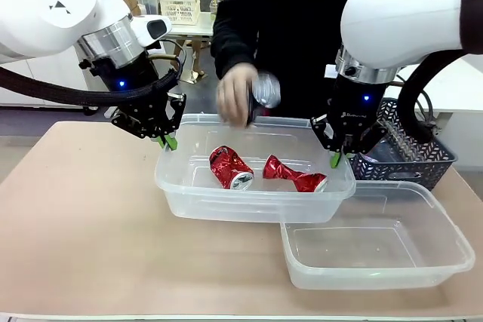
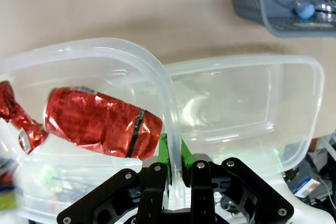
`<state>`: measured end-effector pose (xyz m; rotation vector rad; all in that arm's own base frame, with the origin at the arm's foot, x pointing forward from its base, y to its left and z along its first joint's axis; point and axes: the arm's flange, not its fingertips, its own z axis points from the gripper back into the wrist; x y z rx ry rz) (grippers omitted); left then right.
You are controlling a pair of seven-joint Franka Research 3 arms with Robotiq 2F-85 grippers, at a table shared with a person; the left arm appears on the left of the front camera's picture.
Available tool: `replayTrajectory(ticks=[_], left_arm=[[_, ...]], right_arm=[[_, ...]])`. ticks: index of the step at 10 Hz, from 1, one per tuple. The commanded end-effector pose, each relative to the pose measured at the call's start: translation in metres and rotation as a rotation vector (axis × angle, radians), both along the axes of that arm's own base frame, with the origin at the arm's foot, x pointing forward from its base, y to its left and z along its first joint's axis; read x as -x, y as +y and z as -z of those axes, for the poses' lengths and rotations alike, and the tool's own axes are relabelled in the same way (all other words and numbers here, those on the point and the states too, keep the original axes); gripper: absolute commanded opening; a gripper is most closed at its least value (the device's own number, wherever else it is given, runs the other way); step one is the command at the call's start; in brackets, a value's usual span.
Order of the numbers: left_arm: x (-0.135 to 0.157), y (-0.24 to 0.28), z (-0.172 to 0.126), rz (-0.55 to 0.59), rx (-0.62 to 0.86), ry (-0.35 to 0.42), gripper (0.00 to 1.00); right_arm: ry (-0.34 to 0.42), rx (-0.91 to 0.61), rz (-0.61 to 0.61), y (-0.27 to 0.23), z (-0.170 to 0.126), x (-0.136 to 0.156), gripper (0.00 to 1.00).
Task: Sort the waste into each basket.
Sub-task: Offer the picked Organizing box to the human.
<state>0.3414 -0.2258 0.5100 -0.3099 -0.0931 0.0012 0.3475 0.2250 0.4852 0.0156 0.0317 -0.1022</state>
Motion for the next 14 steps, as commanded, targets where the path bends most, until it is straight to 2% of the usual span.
replayTrajectory(ticks=[1,11,12,14], left_arm=[[0.003,-0.001,-0.005,-0.001,0.011,-0.011,0.09],[0.000,0.000,0.000,0.000,0.000,0.000,0.09],[-0.020,-0.003,-0.004,-0.023,-0.014,-0.010,0.09],[-0.063,-0.010,-0.005,-0.032,0.034,-0.020,0.09]], right_arm=[[-0.004,0.007,-0.004,0.002,-0.005,-0.002,0.06],[0.000,0.000,0.000,0.000,0.000,0.000,0.06],[-0.016,-0.012,0.020,0.005,-0.007,-0.022,0.06],[-0.013,-0.049,-0.031,0.010,-0.015,-0.075,0.06]])
